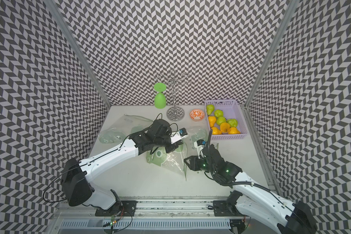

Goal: Open the zip-top bag and take out the pear
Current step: Open the zipper of the food storage bag at the center of the board.

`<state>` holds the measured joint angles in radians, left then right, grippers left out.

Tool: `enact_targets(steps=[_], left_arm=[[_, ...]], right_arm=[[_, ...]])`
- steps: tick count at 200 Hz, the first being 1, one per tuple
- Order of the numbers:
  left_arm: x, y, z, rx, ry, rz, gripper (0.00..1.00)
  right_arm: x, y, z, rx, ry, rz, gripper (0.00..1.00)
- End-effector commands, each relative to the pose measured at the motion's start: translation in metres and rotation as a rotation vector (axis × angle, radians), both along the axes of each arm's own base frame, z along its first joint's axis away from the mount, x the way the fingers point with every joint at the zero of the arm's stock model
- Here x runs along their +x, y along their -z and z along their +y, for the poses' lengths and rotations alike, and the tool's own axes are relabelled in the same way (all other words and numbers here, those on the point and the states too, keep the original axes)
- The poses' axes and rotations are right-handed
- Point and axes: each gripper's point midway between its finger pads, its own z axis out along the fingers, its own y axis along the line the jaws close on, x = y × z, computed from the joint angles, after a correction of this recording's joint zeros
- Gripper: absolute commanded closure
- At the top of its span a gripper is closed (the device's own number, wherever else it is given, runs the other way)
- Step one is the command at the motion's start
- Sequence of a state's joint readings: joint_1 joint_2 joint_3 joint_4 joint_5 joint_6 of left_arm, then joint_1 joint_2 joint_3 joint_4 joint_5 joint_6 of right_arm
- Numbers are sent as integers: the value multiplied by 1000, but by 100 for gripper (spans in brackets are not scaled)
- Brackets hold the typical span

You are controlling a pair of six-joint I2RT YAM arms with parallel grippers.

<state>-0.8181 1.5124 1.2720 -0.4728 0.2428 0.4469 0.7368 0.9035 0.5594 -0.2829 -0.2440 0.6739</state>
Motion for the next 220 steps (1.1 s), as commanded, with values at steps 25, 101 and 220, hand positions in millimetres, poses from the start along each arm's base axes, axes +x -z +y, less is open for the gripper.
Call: enact_targets(steps=[25,101,220], left_arm=[[-1,-11,-10,-31,21,-2,93],[-1,-24,-11,-59,21,5,87],[-94,-42,27,-579,-120,467,42]], right_arm=[[11,5,1,-9,45,-19,67],[15,12,0,-40,63,-4,100],[-5,-20,22,159,-58,-21,100]])
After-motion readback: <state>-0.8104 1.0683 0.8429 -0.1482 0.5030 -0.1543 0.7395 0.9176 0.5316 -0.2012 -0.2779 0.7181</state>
